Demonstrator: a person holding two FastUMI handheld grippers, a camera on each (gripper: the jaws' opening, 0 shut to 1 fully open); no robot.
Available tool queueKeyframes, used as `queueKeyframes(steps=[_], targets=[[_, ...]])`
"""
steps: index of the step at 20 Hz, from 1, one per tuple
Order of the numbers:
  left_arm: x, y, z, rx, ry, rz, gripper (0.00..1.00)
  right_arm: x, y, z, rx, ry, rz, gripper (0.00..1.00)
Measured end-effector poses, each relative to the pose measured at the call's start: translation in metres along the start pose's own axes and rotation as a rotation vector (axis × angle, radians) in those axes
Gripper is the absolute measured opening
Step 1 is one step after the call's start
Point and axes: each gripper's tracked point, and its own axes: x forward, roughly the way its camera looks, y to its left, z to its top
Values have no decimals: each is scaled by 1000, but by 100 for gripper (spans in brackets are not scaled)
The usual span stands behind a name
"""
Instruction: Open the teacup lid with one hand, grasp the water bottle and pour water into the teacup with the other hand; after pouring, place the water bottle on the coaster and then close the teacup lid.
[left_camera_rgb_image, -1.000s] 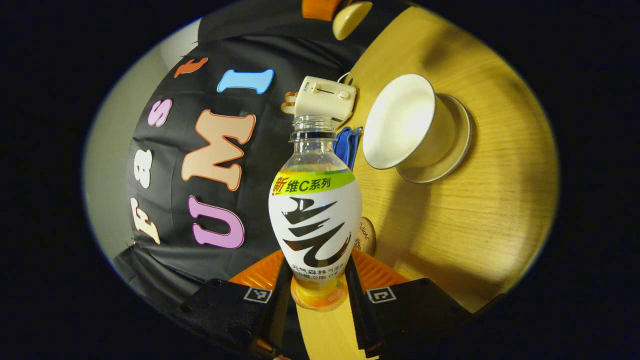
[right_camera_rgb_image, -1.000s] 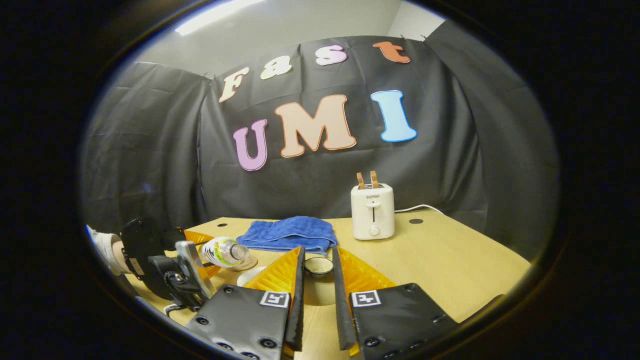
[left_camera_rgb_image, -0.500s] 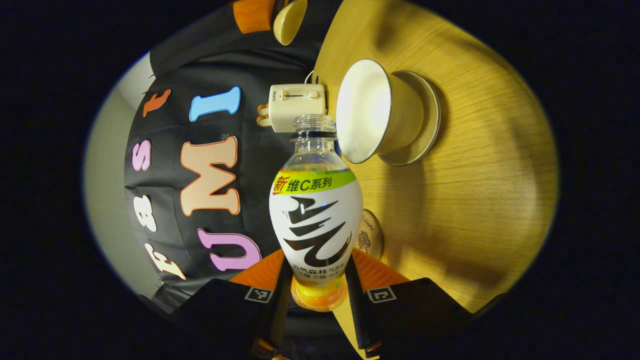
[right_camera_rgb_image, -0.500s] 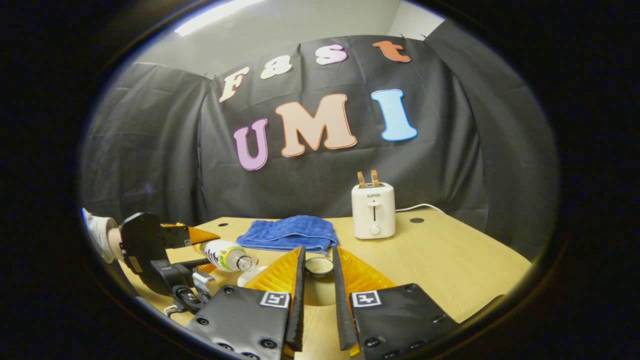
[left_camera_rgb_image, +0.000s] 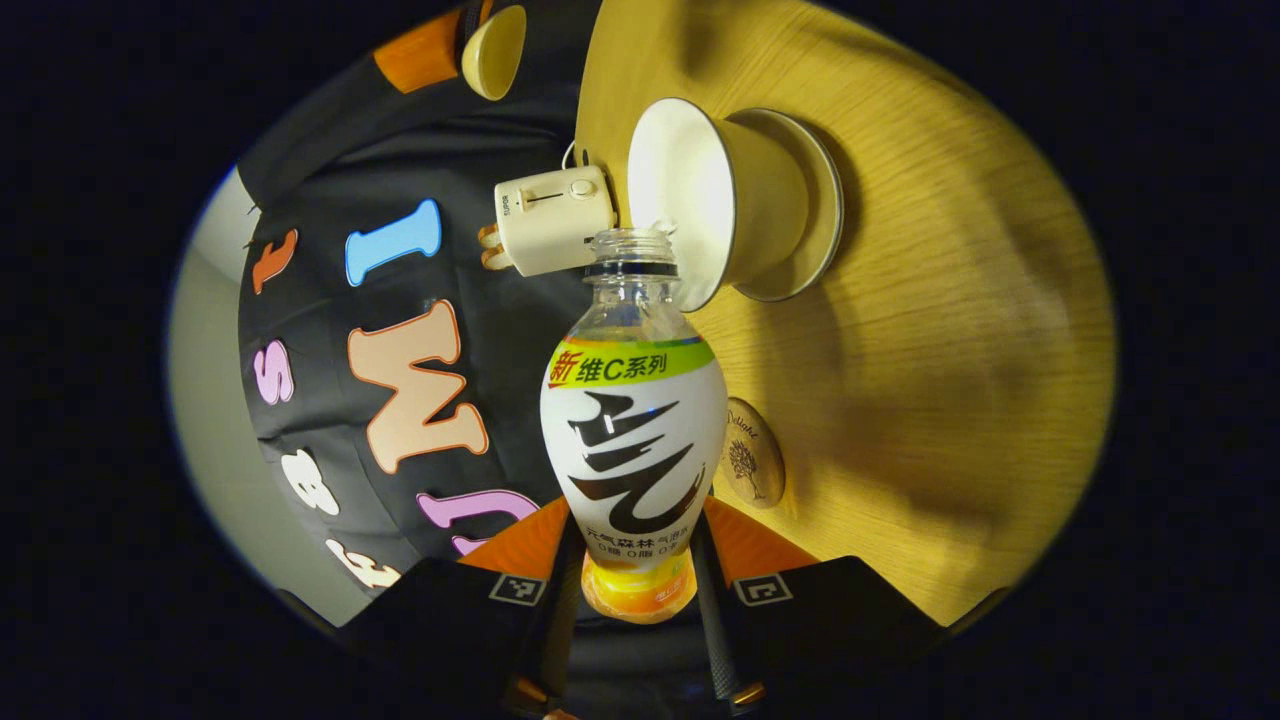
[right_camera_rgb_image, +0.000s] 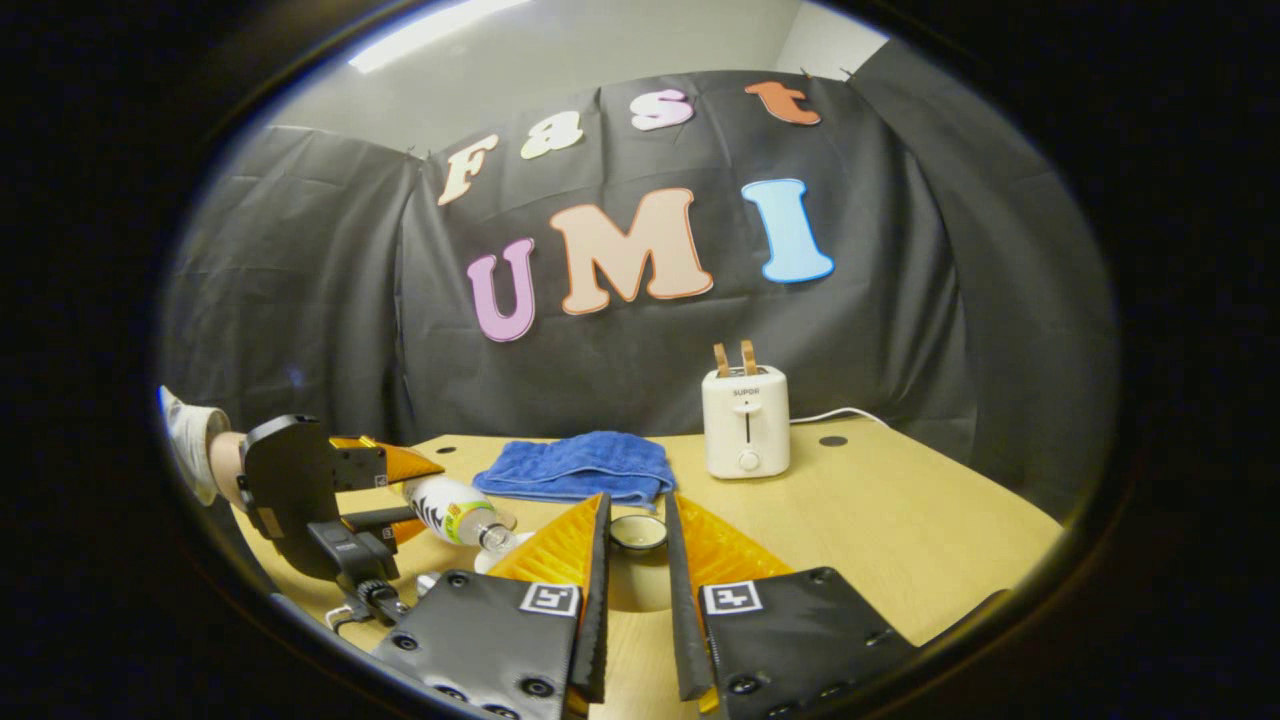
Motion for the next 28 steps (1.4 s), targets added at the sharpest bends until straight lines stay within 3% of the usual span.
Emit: queueKeyframes(steps=[10,28], targets=[[-2,8,-4,134,24,-12,53,1,-2,-3,1,10,1,30],[-7,61,-3,359,50,29,53,0,-3,-1,2,8,3,29]])
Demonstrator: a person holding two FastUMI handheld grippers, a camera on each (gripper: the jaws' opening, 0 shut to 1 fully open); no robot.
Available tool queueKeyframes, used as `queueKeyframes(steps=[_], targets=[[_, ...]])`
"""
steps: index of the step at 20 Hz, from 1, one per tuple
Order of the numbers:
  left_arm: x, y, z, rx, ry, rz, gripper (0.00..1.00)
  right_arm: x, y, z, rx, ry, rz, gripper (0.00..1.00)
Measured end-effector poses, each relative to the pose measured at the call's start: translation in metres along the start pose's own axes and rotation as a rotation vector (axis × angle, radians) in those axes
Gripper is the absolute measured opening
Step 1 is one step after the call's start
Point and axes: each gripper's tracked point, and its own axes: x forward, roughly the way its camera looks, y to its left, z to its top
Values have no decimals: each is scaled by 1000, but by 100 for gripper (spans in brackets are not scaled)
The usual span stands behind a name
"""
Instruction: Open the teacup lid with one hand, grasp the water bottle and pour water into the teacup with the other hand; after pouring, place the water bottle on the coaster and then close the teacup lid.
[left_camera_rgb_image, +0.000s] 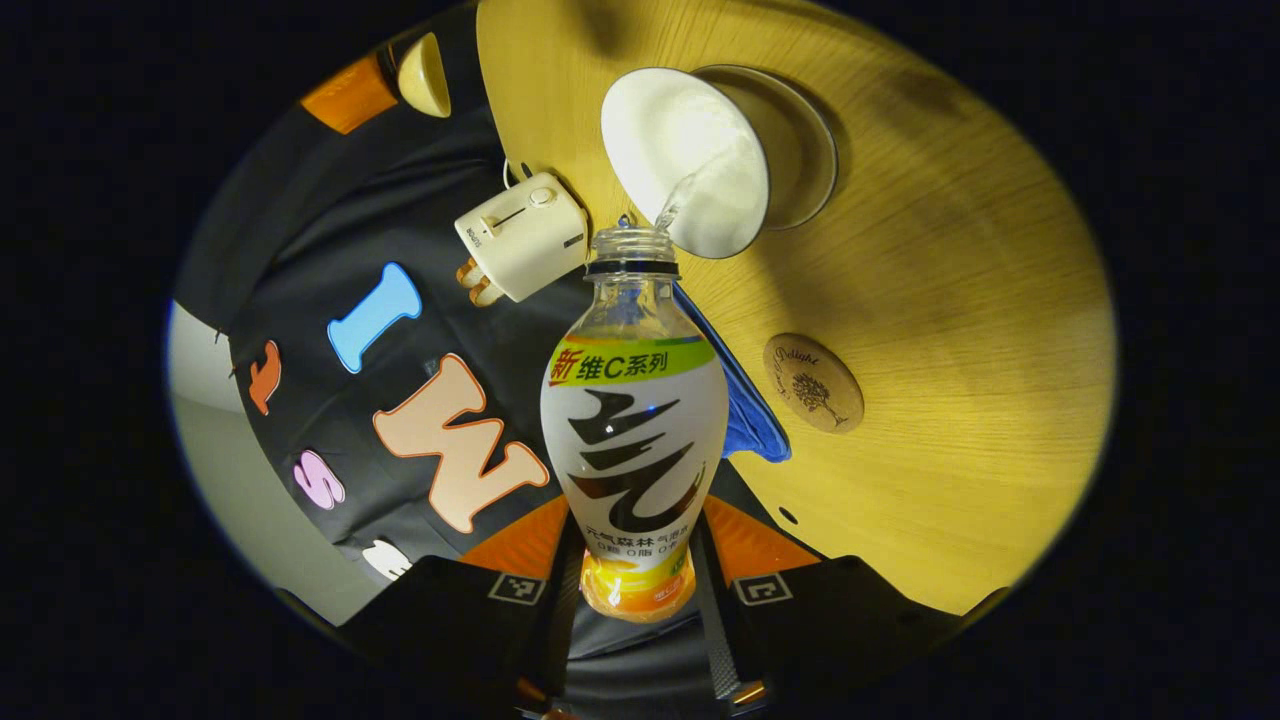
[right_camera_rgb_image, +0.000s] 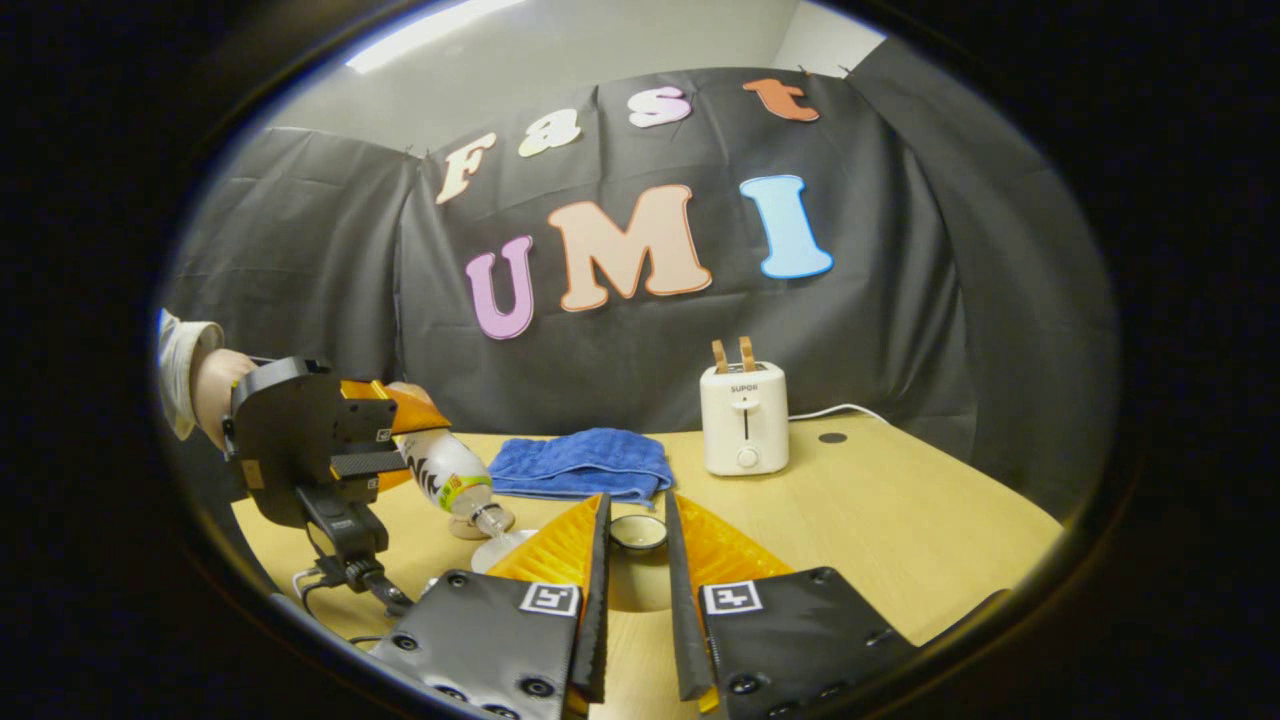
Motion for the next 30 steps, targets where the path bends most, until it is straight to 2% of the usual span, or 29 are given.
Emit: queueKeyframes(steps=[13,19,22,27,30], targets=[[0,2,6,29,-11,-3,53,-1,-2,-1,3,7,0,30],[2,-7,10,-23,-35,-20,53,2,-2,-2,3,13,-1,29],[2,-21,15,-117,-66,-61,53,1,-1,-4,1,16,3,30],[0,-49,36,-403,-145,-180,53,2,-3,-4,2,15,0,30],[-3,-59,40,-523,-167,-205,54,2,-3,-4,5,16,-1,29]])
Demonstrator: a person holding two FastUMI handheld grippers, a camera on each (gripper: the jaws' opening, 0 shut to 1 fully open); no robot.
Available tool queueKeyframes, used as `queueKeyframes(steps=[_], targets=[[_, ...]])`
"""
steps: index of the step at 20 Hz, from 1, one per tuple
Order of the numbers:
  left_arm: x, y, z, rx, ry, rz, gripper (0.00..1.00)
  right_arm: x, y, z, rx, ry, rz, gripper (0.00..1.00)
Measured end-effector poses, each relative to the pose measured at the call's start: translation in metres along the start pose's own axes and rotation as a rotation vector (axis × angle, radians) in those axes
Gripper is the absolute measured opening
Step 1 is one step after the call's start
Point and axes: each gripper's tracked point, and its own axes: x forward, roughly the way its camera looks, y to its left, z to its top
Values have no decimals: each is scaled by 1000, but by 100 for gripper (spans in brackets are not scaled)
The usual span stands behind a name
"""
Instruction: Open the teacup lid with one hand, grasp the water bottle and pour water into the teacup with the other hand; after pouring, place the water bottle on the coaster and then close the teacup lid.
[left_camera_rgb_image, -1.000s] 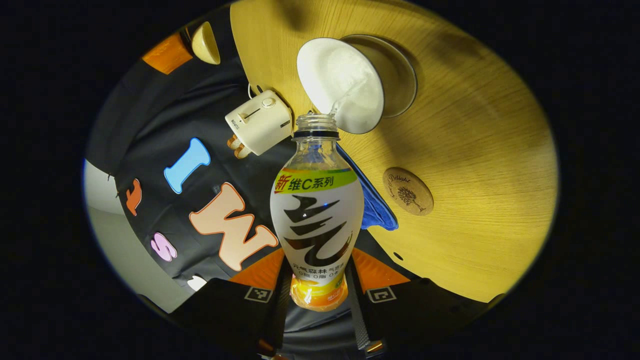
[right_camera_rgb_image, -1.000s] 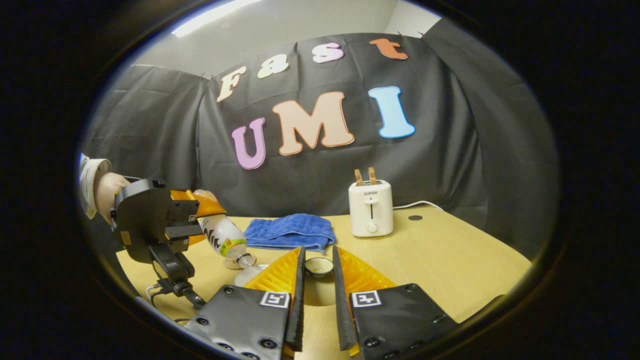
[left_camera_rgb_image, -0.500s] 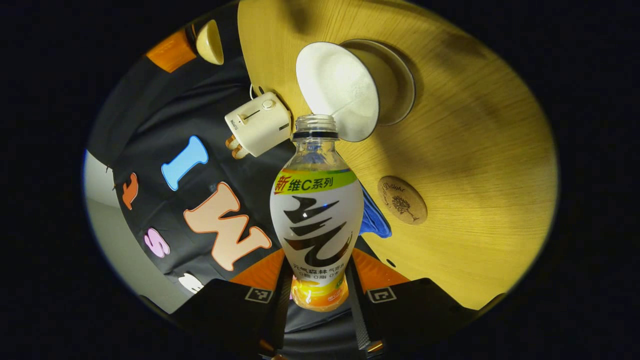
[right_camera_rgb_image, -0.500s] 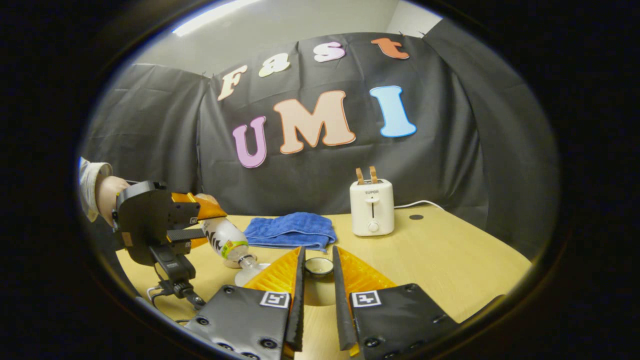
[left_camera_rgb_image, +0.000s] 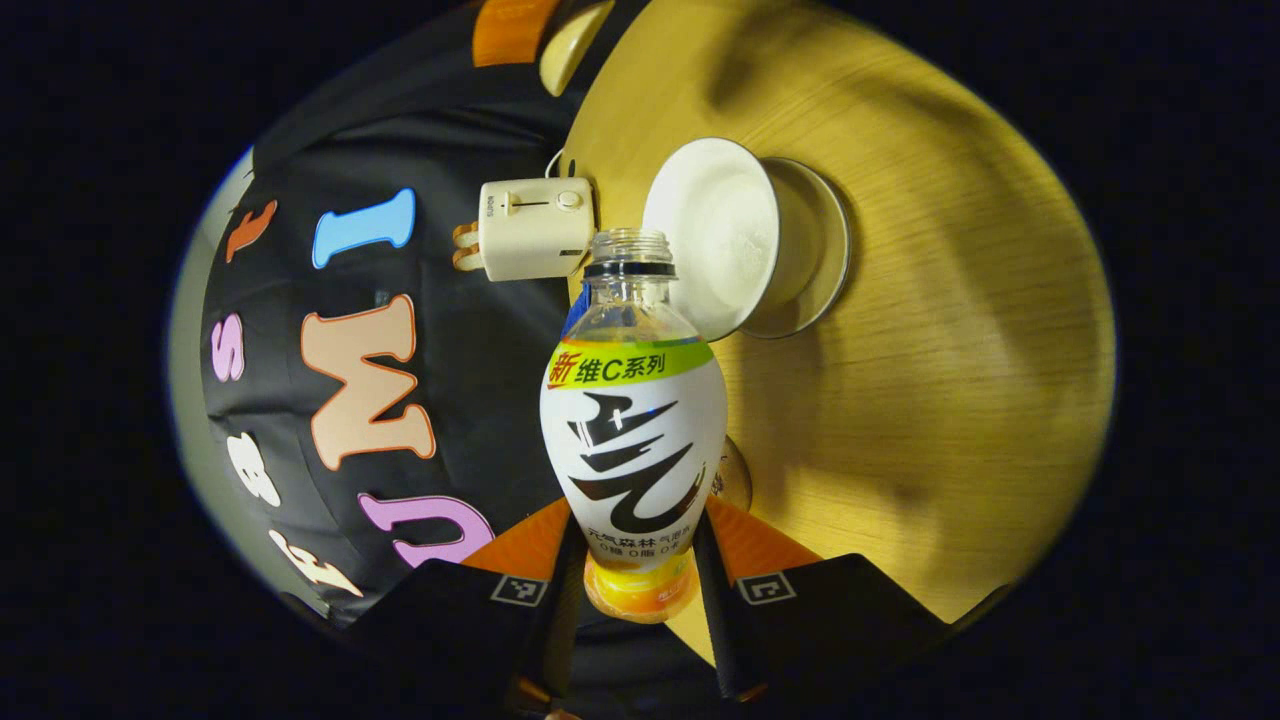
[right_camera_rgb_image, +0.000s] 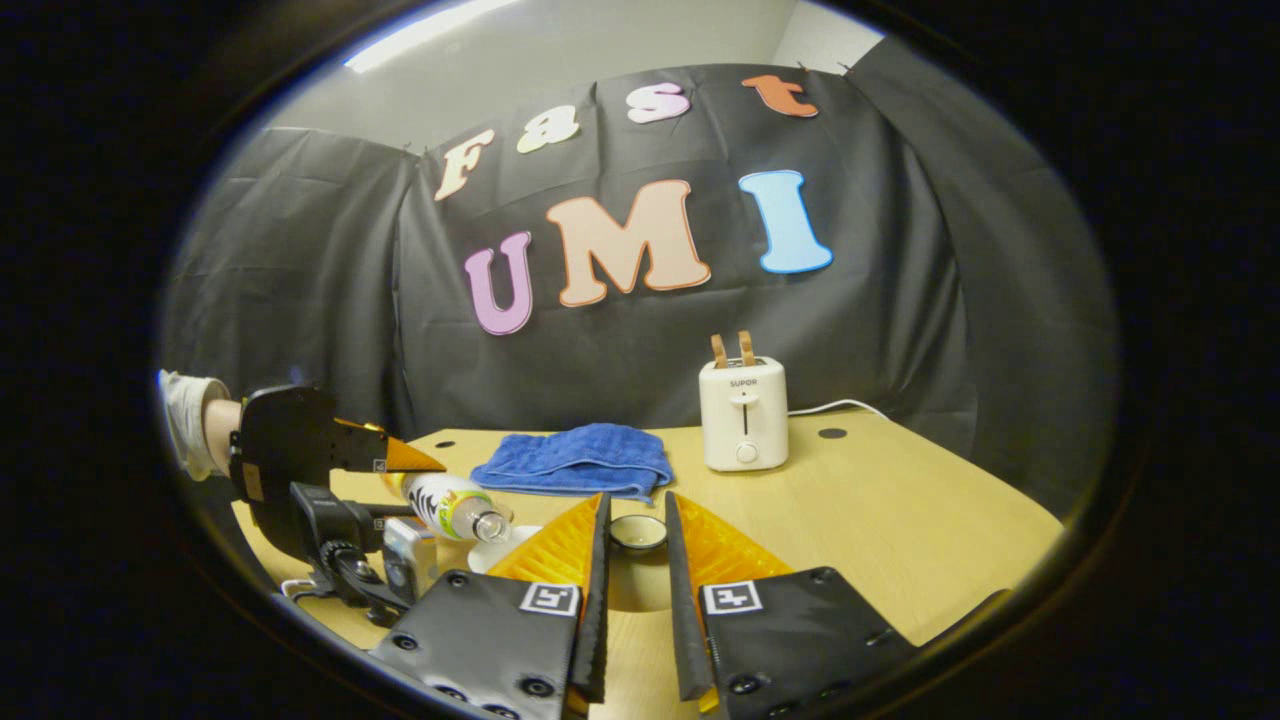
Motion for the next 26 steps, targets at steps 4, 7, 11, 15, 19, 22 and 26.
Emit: queueKeyframes(steps=[4,7,11,15,19,22,26], targets=[[-8,-3,-1,-274,-57,-13,54,1,1,-2,3,4,4,30],[-11,1,1,-490,-106,-8,53,1,4,-4,2,10,10,30],[-10,7,9,-724,-183,-23,53,2,9,-6,-3,13,18,30],[-7,22,12,-952,-270,-27,53,1,15,-4,1,8,27,29],[-2,36,8,-1134,-334,-19,53,0,20,1,-5,-6,31,30],[5,45,1,-1231,-377,-8,53,1,21,2,15,-11,32,31],[21,53,-4,-1318,-409,10,53,6,25,-1,9,0,30,29]])
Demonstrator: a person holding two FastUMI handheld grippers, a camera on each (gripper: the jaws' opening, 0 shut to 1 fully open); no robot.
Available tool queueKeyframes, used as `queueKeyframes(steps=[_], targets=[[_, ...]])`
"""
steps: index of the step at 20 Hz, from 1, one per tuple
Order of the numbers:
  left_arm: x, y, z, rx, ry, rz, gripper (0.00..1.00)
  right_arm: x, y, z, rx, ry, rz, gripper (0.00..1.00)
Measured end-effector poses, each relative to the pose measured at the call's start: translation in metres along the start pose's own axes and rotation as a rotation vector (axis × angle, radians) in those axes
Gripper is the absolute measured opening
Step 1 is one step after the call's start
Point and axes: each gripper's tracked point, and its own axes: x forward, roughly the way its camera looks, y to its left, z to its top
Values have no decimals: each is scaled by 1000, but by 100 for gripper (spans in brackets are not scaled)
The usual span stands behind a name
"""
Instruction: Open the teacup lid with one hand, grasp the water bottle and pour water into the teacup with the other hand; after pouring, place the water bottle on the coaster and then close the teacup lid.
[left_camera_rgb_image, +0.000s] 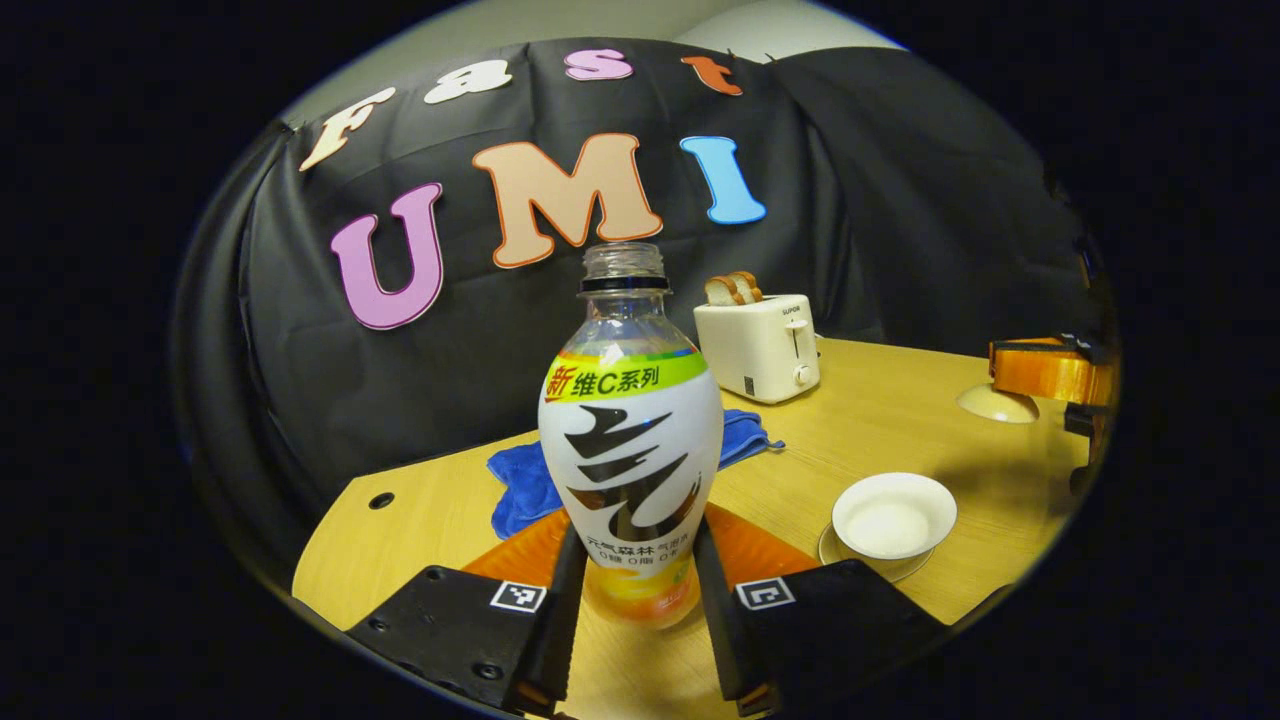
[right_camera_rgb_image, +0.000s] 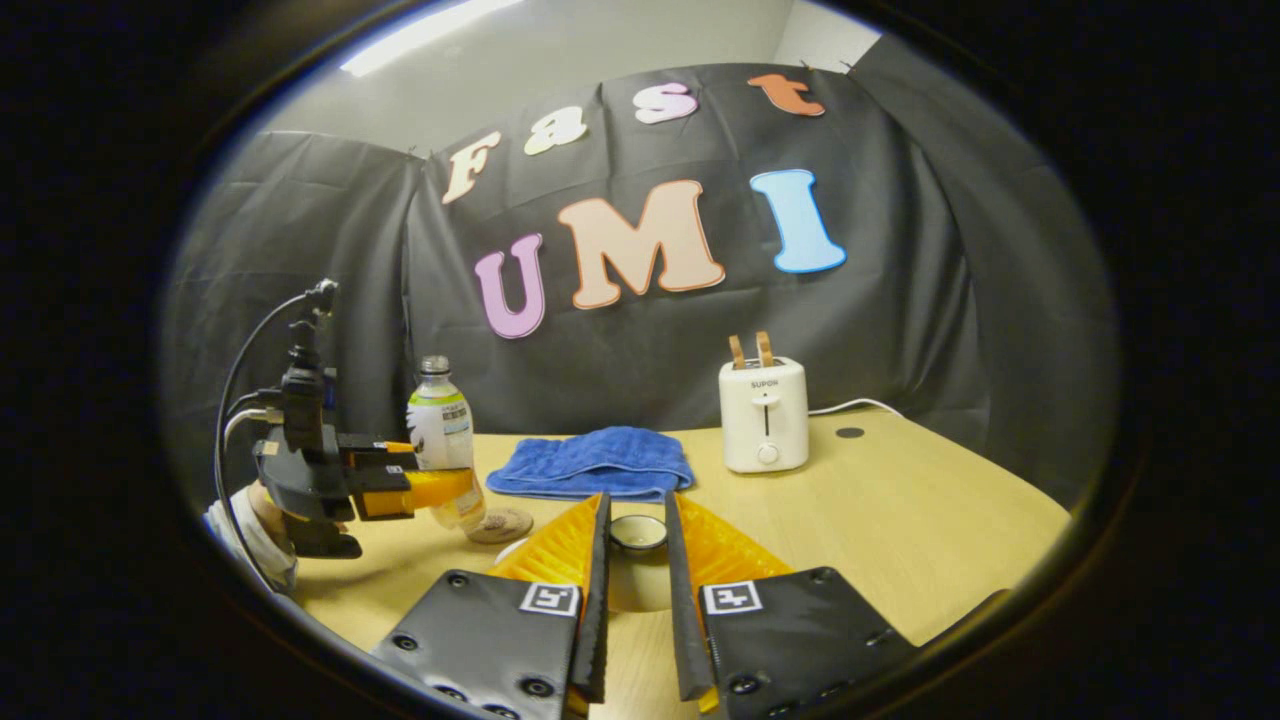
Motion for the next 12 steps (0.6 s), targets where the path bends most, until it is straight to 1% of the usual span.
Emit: queueKeyframes(steps=[1,3,7,10,12], targets=[[4,2,1,-10,-13,2,54,1,2,-2,-6,5,2,32],[10,5,-3,-37,-23,10,54,2,4,-5,-13,13,2,30],[29,18,-10,-77,-46,41,53,5,8,-9,-10,25,6,30],[42,13,-15,-120,-60,28,53,8,9,-11,-14,27,4,29],[46,15,-18,-142,-69,38,53,7,7,-12,-13,30,1,29]])
